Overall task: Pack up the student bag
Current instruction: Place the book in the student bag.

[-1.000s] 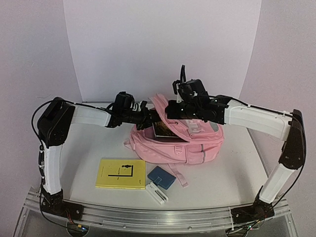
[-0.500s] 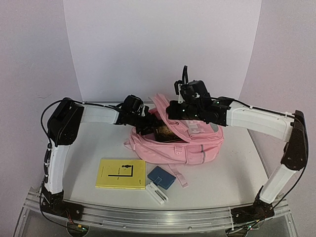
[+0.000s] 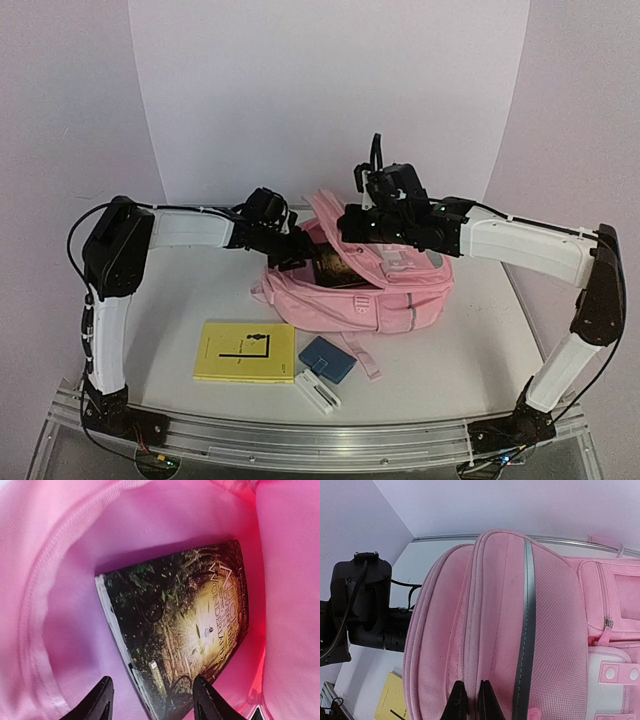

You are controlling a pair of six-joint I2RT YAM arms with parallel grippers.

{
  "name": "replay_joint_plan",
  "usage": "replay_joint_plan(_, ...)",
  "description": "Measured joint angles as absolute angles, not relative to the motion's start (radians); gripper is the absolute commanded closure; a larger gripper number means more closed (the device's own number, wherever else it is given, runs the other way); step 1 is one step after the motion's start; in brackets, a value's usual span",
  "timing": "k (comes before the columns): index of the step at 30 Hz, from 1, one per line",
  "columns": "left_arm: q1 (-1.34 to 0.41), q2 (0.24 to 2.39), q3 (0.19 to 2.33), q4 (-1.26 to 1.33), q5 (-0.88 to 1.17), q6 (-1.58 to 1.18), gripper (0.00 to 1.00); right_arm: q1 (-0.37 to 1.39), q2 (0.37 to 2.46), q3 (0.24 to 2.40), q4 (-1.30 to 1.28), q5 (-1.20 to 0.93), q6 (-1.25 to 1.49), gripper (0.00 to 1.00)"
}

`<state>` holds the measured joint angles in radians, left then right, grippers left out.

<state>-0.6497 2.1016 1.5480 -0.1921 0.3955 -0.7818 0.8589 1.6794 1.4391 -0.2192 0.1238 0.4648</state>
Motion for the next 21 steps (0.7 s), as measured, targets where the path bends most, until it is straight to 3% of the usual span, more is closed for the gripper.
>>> replay_joint_plan(10,-0.7,2.203,1.613,-0.17,0.421,-0.76,0.79,0.859,1.679,1.437,-0.218,0.127,0.464,1.0)
replay_joint_plan(21,-0.768,2.311,1.749,-0.101,0.421,-0.755,0.79,0.859,1.679,1.425,-0.209,0.143,0.465,1.0)
